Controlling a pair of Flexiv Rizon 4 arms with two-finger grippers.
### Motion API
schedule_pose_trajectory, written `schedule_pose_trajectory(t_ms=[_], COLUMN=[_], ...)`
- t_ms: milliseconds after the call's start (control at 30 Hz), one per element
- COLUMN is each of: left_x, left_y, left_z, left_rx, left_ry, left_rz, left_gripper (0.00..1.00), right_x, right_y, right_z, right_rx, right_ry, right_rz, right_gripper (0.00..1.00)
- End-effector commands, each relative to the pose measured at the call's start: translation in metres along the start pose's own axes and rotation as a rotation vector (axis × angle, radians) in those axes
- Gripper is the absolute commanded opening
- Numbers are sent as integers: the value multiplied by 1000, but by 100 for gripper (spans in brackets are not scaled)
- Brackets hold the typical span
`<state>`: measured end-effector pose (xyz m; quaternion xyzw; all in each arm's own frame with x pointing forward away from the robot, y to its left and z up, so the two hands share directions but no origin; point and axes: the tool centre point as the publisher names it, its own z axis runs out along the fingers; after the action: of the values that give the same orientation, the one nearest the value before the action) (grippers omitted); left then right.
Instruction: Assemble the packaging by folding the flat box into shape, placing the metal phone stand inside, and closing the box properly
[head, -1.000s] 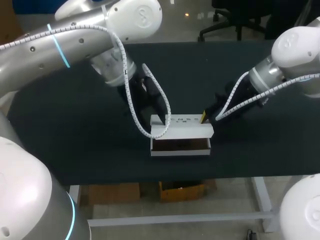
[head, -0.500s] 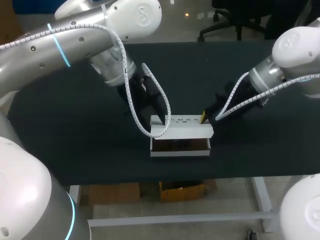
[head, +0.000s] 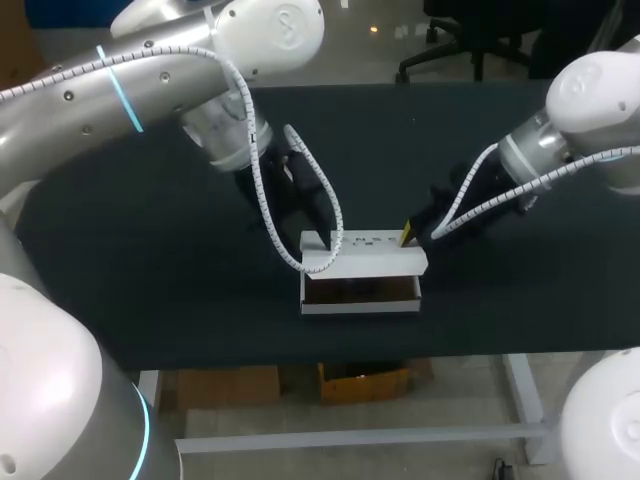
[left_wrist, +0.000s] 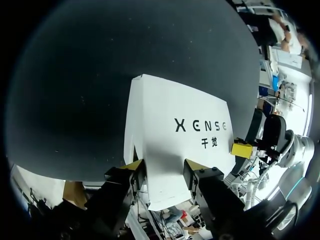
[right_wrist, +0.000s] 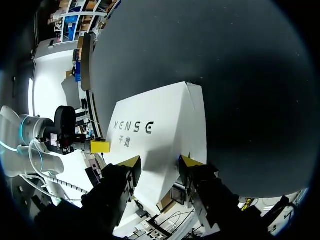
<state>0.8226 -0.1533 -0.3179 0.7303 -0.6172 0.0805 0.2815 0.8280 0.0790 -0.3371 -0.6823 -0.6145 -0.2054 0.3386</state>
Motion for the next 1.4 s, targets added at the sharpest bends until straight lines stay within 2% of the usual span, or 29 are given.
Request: schedule_pose_trajectory(t_ms=[33,867,1400], left_x=[6,7,9], left_y=[-3,-2,-3], left_z=[1,-4,-7], left_rx=[-13,-44,-66], left_ry=[-5,2,0], left_rz=[-1,-20,-41], left_gripper=[50,49,49], right_x=[3,10,11], right_y=[-1,-7,3], right_z=[0,0,-4], right_rx=[6,19,29], right_ry=[5,19,35], right_rz=[-1,16,32], right_gripper=[47,47,48])
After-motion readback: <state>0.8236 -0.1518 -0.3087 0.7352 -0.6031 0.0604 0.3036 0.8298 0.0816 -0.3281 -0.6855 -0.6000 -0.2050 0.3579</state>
